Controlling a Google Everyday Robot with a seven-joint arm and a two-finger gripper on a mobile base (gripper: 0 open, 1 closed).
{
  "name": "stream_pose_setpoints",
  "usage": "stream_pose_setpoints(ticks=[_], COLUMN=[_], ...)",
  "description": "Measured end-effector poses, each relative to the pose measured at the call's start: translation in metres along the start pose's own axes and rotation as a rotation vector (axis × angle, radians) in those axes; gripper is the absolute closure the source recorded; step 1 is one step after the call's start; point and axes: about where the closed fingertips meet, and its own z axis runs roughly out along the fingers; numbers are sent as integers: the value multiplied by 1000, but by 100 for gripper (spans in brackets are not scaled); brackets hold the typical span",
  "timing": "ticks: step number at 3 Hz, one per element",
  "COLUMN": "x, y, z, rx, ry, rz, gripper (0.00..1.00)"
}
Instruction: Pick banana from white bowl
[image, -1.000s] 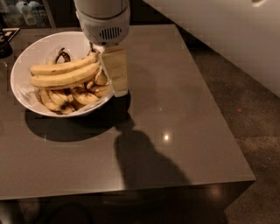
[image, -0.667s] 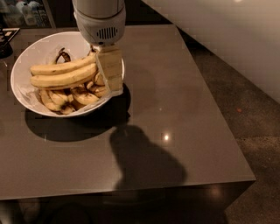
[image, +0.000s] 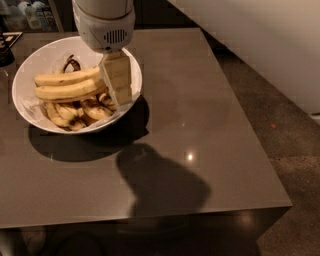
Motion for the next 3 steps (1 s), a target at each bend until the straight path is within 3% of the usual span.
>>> stream_pose_setpoints(ticks=[1, 3], x=[1, -16], y=[0, -3], z=[-1, 22], rx=[7, -63], ry=[6, -18], rz=[4, 15], gripper=[0, 3])
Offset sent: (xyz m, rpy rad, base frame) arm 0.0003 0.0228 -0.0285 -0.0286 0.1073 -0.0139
